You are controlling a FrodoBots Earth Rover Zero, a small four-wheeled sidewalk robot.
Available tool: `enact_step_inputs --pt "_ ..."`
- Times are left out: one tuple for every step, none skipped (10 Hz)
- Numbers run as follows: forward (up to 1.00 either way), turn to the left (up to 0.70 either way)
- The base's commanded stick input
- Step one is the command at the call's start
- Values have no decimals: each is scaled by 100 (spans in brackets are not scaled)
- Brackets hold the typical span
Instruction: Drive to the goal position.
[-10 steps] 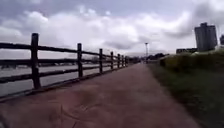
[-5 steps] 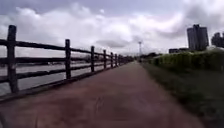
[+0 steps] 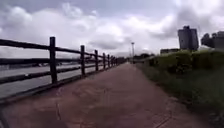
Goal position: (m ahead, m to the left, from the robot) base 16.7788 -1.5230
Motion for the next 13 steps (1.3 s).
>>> enact_step_inputs --pt "85 -9" --pt "85 -28" --pt "85 -34" --pt "85 -31" --pt "85 0" --pt "85 0" --pt "85 0" --pt "85 0" --pt "85 0" --pt "85 0" --pt "85 0" --pt "85 0" --pt "85 0"
